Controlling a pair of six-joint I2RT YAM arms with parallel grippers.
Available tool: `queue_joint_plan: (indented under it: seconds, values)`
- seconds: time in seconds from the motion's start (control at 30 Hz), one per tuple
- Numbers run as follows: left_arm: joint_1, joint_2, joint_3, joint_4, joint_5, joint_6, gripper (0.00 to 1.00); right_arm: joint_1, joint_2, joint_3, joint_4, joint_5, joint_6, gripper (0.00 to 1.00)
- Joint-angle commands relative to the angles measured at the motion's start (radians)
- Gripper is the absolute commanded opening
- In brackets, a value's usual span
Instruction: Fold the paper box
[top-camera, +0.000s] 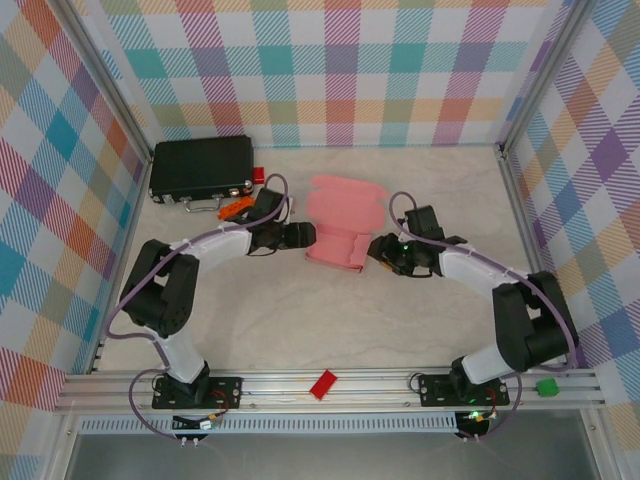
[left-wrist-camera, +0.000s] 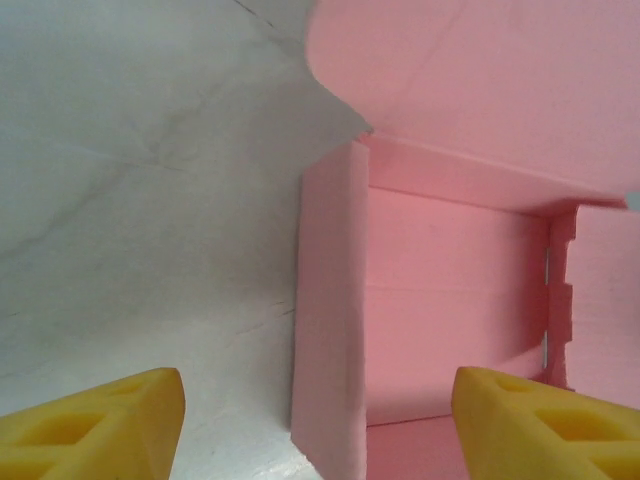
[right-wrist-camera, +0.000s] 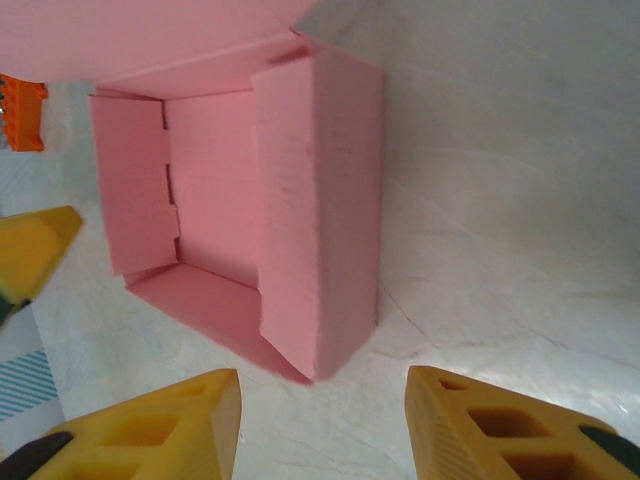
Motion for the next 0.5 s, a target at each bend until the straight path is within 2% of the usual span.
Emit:
queue_joint_plan:
  seconds: [0.0,0.3,0.47]
  values:
    - [0.000,0.041,0.034,0.063,0.080,0.029,0.68,0.011,0.053,0.054,0.048,-0.025,-0.004,0.47]
    - [-0.017,0.059,-0.001,0.140,0.126,-0.061,0.54,0.010,0.171,0.138,-0.007,0.033,-0.065,0.39]
    - [-0.057,0.035,-0.017,0.098,0.063,-0.076,0.49,0.010,0.207,0.179,-0.046,0.066,-0.114,0.34]
